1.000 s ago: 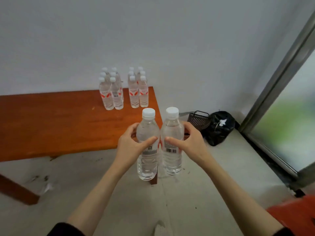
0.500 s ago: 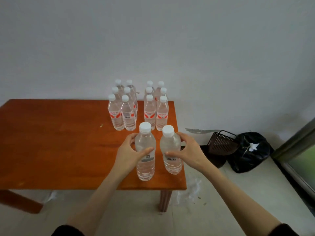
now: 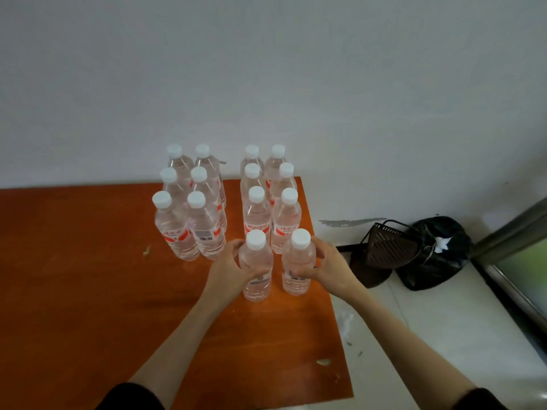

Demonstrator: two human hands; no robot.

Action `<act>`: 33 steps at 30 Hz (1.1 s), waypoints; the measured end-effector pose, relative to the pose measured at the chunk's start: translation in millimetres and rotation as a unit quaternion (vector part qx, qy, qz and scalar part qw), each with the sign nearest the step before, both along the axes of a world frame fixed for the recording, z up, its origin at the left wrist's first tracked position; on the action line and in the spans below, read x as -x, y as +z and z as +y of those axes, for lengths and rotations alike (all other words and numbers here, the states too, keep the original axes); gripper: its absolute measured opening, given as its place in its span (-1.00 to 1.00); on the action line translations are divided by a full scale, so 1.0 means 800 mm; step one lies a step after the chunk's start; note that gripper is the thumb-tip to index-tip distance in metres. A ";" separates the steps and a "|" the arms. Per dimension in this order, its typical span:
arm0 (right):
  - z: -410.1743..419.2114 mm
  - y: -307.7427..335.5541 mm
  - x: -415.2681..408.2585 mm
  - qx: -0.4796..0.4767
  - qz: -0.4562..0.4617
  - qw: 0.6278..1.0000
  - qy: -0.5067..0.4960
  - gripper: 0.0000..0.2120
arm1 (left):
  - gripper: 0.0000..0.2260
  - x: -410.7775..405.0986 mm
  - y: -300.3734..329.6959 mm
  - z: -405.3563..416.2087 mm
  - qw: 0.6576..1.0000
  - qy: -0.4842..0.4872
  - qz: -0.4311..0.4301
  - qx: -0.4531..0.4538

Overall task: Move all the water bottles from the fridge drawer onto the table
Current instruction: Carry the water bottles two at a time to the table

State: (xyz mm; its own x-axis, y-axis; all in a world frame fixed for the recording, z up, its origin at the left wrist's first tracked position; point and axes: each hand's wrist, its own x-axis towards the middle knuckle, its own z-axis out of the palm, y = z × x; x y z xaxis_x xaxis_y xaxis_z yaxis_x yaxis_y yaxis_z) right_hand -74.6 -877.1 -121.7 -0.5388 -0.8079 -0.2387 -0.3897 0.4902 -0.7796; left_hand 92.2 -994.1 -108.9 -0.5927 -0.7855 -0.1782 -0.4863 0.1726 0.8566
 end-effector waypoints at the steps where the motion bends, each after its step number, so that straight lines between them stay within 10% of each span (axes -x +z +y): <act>1: -0.007 0.002 0.002 -0.001 0.001 1.000 0.002 -0.31 | -0.28 0.006 -0.003 -0.007 1.000 -0.008 0.004 0.003; 22: -0.031 -0.001 -0.003 0.045 -0.094 0.993 -0.054 -0.34 | -0.29 0.036 -0.022 -0.024 0.999 -0.012 -0.001 0.044; 33: 0.054 0.039 -0.030 0.010 0.096 0.995 0.029 -0.32 | -0.67 0.002 0.020 0.053 0.987 -0.123 -0.040 0.099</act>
